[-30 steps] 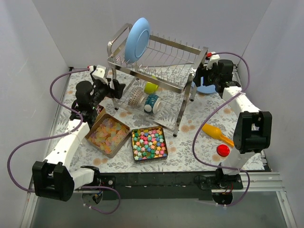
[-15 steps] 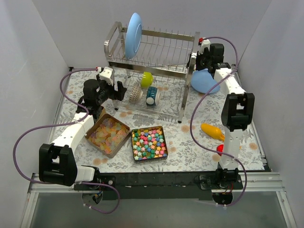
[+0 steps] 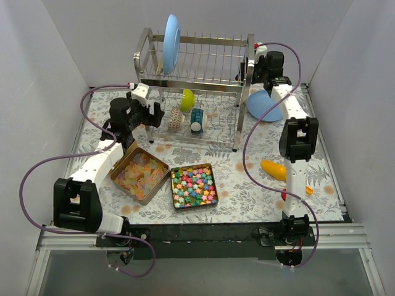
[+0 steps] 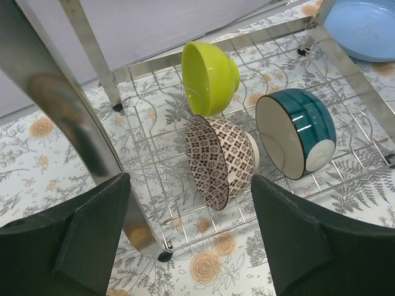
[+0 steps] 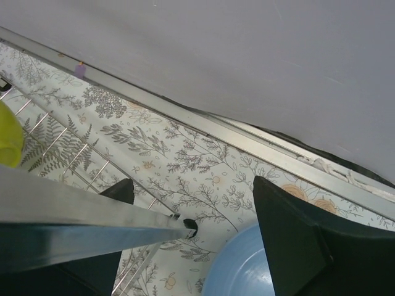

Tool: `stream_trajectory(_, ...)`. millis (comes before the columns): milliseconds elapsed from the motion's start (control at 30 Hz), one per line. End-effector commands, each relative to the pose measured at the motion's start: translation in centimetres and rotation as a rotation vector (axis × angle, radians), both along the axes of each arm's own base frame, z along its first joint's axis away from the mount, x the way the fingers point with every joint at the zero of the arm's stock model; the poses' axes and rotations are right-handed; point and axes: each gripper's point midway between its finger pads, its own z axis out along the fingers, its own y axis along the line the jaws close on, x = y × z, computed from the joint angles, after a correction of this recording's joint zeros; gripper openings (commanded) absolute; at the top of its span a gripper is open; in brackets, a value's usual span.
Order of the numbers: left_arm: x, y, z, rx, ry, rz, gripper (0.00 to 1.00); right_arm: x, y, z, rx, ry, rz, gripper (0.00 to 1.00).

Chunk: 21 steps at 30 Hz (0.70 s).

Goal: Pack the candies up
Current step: Adjust the distractor at the center of the board.

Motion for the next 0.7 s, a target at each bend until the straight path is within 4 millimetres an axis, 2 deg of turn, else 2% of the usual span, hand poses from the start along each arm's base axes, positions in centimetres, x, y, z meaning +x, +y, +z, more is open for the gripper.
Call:
stream_trajectory(0, -0.9, -1.1, 3.0, 0.019, -0.052, -0.1, 0.79, 0.8, -1.3, 2.3, -0.146, -0.259, 0.066, 0.86)
stream_trajectory(33, -1.4, -1.5, 3.2, 0.021, -0.056, -0.138, 0.79, -0.5, -0.2, 2.7, -0.123, -0.286, 0.157, 0.89)
stream_trajectory(67, -1.8, -1.6, 3.5, 0.025, -0.063, -0.152, 0.79, -1.9, -0.5, 0.7, -0.117, -0.24, 0.191, 0.89)
stream_trajectory(100, -2.1, -1.8, 3.5, 0.025, -0.057, -0.165, 0.8, -2.9, -0.4, 1.9, -0.111, -0.259, 0.225, 0.89)
stream_trajectory(133, -2.3, -1.9, 3.4, 0.028, -0.051, -0.179, 0.8, -4.5, 0.5, 2.0, -0.075, -0.254, 0.32, 0.89)
stream_trajectory(167, -2.7, -2.2, 3.7, 0.026, -0.049, -0.198, 0.8, -5.7, -0.5, 1.5, -0.056, -0.255, 0.334, 0.9)
stream_trajectory(267, -3.6, -2.3, 3.3, 0.037, -0.019, -0.22, 0.8, -7.3, -1.5, 2.1, -0.024, -0.282, 0.368, 0.91)
stream_trajectory(333, -3.8, -2.3, 3.3, 0.052, -0.019, -0.222, 0.8, -8.5, -0.9, 1.4, -0.013, -0.266, 0.427, 0.91)
stream_trajectory(367, -3.8, -2.2, 3.1, 0.058, -0.009, -0.223, 0.8, -8.4, -2.3, 1.6, -0.012, -0.266, 0.411, 0.91)
stream_trajectory(433, -3.7, -2.2, 3.1, 0.069, -0.008, -0.224, 0.8, -9.3, -2.0, 1.0, 0.002, -0.255, 0.445, 0.91)
stream_trajectory(500, -3.6, -2.2, 3.2, 0.075, -0.007, -0.228, 0.8, -10.1, -1.8, 1.6, 0.005, -0.272, 0.464, 0.92)
stream_trajectory(533, -3.5, -2.2, 2.9, 0.082, -0.002, -0.23, 0.8, -10.8, -1.6, 0.8, 0.019, -0.255, 0.478, 0.92)
stream_trajectory(600, -3.4, -2.0, 2.9, 0.092, -0.005, -0.225, 0.8, -11.6, -1.6, 1.9, 0.012, -0.285, 0.48, 0.92)
stream_trajectory(633, -3.4, -1.9, 2.9, 0.099, -0.006, -0.224, 0.8, -12.1, -1.7, 1.0, 0.01, -0.266, 0.476, 0.92)
stream_trajectory(667, -3.5, -1.9, 2.9, 0.104, -0.006, -0.222, 0.8, -12.4, -1.9, 1.8, -0.016, -0.296, 0.474, 0.92)
